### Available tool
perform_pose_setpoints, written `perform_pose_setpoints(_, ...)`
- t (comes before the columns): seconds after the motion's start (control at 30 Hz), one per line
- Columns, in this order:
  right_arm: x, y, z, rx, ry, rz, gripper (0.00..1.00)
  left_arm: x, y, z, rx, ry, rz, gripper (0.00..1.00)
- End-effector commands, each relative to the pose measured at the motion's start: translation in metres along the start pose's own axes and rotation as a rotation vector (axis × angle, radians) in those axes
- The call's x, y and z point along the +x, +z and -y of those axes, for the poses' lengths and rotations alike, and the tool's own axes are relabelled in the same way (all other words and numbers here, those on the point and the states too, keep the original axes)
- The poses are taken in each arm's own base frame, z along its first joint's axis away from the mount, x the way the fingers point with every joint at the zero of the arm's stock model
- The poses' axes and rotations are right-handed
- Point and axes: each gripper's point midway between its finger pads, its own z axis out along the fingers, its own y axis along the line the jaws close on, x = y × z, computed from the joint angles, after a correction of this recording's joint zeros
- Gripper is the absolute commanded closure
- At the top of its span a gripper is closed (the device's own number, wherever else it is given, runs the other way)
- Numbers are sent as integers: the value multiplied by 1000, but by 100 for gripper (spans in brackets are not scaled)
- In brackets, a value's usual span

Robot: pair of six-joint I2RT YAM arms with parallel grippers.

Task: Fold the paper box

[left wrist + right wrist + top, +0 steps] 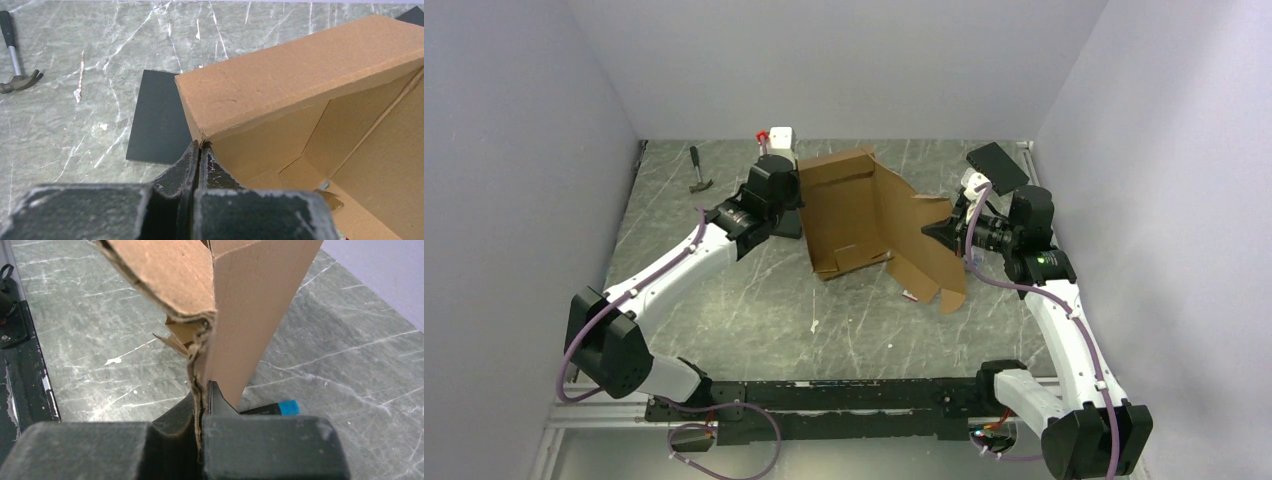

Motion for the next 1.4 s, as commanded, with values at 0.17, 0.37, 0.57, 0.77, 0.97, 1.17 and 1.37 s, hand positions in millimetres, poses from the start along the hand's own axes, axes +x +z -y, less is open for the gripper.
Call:
perform_pose_setpoints(0.17, -8, 3, -9, -53, -32, 37, 100, -21, 7, 7, 110, -73, 64, 85)
perform_pose_setpoints(0.37, -9, 3, -11, -61, -30, 40, 100, -21, 12, 11, 132, -78, 55, 78)
perform_pose_setpoints(0.57, -9, 4, -13, -71, -30, 44, 100, -17, 22, 12, 128, -61, 18, 72)
perform_pose_setpoints(0.77, -9, 4, -14, -74, -29, 45, 100, -16, 29, 2, 128, -74, 12, 69)
perform_pose_setpoints(0.97, -9, 5, -15, -78, -27, 45, 100, -23, 30, -5, 178, -80, 37, 63)
perform_pose_setpoints(1.17, -9, 6, -16, -87, -19, 47, 100, -27, 32, -9, 162, -77, 65, 64)
perform_pose_setpoints(1.37, -7, 7, -18, -105, -4, 51, 100, -34, 36, -12, 139, -112, 111, 79)
